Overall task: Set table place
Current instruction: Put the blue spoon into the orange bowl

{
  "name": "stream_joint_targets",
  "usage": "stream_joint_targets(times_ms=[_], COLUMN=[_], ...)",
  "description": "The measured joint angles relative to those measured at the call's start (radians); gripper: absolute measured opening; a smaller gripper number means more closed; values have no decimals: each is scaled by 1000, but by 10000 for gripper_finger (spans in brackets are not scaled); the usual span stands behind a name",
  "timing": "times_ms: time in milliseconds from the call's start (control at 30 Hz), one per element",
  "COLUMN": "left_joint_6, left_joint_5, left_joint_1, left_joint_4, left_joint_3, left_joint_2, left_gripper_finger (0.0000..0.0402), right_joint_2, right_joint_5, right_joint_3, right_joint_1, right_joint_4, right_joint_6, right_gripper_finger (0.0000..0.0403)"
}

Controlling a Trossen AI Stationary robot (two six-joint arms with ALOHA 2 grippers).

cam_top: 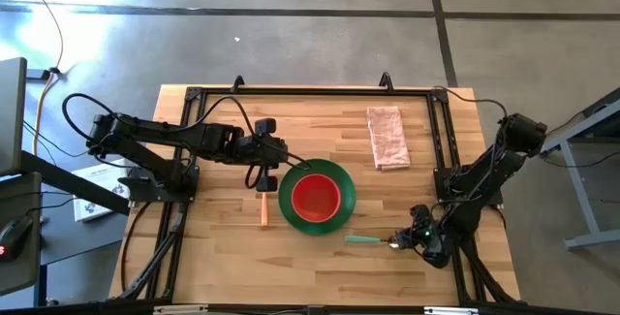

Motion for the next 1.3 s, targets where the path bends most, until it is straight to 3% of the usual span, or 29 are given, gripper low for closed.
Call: stream_joint_targets(times_ms=[433,833,1133,1300], left_joint_6=[0,17,184,231], left_joint_5=[0,24,360,447], left_joint_1=[0,0,0,0], left_joint_4=[0,7,207,364], left_joint_3=[0,0,0,0], left_joint_2=[0,0,0,9], left_gripper_finger=[0,0,27,73], right_joint_2=[9,-6,-43,-45], right_joint_5=[23,29,26,99], right_joint_3=[0,87,450,715], right_joint_1=[-9,-30,-95,-170], right_joint_4=[-8,-57,-620,-939], right_joint_6=[-25,-99,-239,-411], right_gripper_finger=[10,0,1,1])
